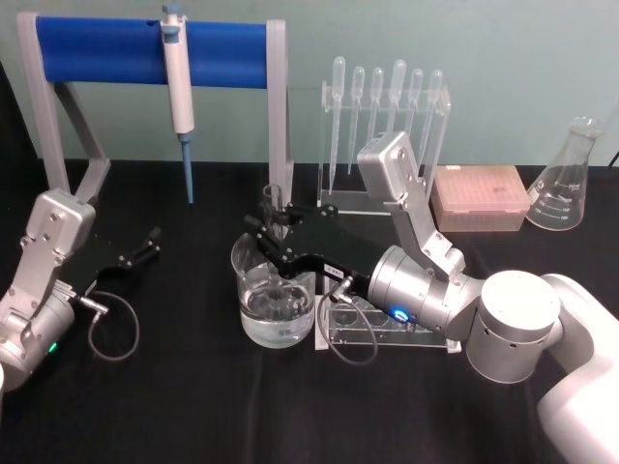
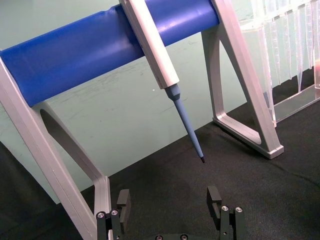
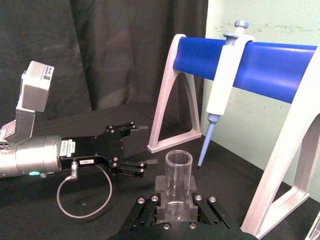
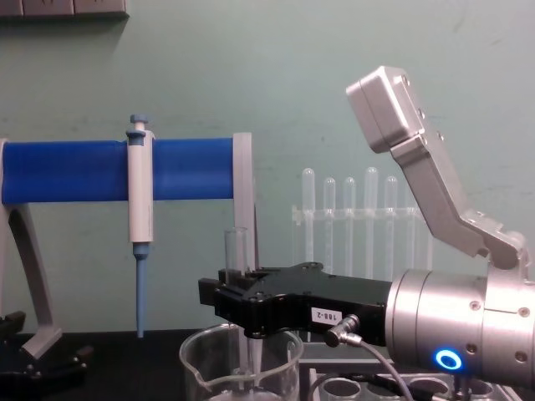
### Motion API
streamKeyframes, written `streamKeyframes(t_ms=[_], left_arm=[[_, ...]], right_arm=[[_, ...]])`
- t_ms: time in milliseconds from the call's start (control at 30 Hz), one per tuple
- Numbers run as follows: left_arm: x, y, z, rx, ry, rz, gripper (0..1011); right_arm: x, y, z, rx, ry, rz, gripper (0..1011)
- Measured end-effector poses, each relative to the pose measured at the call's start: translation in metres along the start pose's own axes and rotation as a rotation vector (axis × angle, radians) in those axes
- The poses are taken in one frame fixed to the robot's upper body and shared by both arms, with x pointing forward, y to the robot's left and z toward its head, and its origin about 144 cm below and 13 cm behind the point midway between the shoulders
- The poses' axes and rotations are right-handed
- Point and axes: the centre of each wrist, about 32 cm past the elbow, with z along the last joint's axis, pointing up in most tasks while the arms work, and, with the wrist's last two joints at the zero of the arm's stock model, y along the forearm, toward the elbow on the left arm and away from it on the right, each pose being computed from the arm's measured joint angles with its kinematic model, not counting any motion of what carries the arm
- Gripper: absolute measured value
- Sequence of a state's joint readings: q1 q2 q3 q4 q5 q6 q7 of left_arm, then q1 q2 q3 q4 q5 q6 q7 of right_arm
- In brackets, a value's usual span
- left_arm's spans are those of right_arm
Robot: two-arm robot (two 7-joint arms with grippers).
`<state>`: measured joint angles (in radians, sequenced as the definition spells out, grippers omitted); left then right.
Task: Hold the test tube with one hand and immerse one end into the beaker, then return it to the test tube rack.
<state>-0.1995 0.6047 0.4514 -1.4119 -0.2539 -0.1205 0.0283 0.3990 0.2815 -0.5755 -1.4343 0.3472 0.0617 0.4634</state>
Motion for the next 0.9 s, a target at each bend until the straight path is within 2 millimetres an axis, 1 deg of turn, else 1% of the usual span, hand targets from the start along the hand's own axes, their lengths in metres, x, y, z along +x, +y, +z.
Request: streamKeyframes(t_ms=[900], left_arm=[[0.0000,0.0000,0.0000,0.000,0.000,0.000,1000]], right_arm=[[0.0000,0.0000,0.0000,0.000,0.000,0.000,227]])
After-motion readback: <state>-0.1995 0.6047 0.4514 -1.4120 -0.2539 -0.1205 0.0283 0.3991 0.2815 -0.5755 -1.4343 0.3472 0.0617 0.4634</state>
